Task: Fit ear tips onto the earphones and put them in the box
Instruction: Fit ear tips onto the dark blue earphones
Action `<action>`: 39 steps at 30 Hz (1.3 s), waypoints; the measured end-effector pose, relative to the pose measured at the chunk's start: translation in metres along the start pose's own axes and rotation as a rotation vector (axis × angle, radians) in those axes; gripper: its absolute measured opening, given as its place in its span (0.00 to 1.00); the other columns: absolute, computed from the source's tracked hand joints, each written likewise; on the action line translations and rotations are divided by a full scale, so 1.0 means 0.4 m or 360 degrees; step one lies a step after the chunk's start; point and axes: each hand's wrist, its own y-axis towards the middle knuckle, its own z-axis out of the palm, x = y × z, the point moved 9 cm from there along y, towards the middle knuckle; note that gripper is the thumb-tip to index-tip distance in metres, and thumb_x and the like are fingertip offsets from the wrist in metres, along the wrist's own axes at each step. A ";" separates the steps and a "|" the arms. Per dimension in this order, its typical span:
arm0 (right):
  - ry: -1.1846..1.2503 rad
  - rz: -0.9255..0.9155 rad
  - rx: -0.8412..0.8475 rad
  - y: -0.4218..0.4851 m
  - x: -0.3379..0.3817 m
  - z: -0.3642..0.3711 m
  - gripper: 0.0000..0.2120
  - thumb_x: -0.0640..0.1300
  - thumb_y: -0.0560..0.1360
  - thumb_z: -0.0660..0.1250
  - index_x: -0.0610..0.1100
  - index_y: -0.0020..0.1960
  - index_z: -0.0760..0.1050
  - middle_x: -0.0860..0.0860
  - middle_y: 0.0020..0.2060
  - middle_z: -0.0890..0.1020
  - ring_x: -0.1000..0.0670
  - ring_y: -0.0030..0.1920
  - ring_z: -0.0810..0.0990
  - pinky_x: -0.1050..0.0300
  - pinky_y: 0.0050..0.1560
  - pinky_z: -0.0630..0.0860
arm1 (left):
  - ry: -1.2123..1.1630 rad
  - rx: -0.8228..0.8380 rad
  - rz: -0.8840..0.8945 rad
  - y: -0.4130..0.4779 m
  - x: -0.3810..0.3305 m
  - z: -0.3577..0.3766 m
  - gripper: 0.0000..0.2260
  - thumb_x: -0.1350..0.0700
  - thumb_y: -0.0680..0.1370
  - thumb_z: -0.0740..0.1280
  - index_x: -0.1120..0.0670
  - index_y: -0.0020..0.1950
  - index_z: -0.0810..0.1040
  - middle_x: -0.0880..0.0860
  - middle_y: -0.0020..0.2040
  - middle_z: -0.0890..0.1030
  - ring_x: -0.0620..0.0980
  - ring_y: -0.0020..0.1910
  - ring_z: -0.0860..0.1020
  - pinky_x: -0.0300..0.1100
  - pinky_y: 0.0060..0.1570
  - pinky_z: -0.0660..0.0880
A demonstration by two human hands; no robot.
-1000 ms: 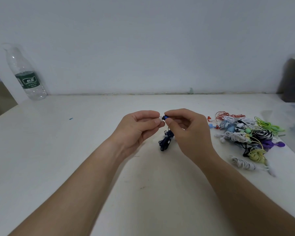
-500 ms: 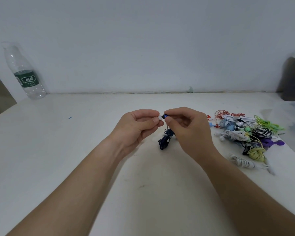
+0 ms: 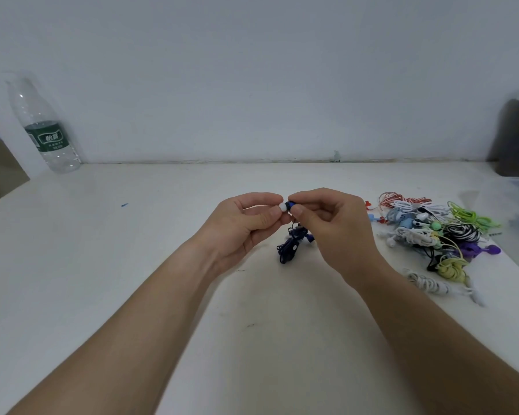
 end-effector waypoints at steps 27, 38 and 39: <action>-0.0128 -0.0089 0.0186 0.012 0.007 0.003 0.17 0.28 0.74 0.69 0.51 0.44 0.83 0.57 0.36 0.86 0.54 0.39 0.85 0.57 0.47 0.83 | 0.0082 -0.0002 0.0011 -0.003 0.005 -0.001 0.08 0.72 0.75 0.67 0.61 0.49 0.81 0.57 0.43 0.86 0.52 0.42 0.86 0.36 0.43 0.81; -0.0053 -0.0019 0.0148 0.011 -0.006 -0.006 0.16 0.30 0.75 0.70 0.52 0.45 0.83 0.56 0.38 0.87 0.53 0.42 0.86 0.58 0.48 0.82 | 0.0065 -0.0006 0.0025 -0.002 0.002 0.004 0.08 0.70 0.74 0.69 0.61 0.50 0.81 0.57 0.43 0.86 0.51 0.42 0.86 0.35 0.43 0.80; -0.0054 -0.0016 0.0156 0.011 -0.006 -0.006 0.15 0.30 0.75 0.70 0.51 0.45 0.83 0.56 0.39 0.87 0.53 0.42 0.86 0.58 0.47 0.82 | 0.0069 -0.0005 0.0024 -0.002 0.003 0.004 0.07 0.70 0.74 0.69 0.61 0.50 0.81 0.57 0.43 0.86 0.51 0.42 0.86 0.35 0.43 0.80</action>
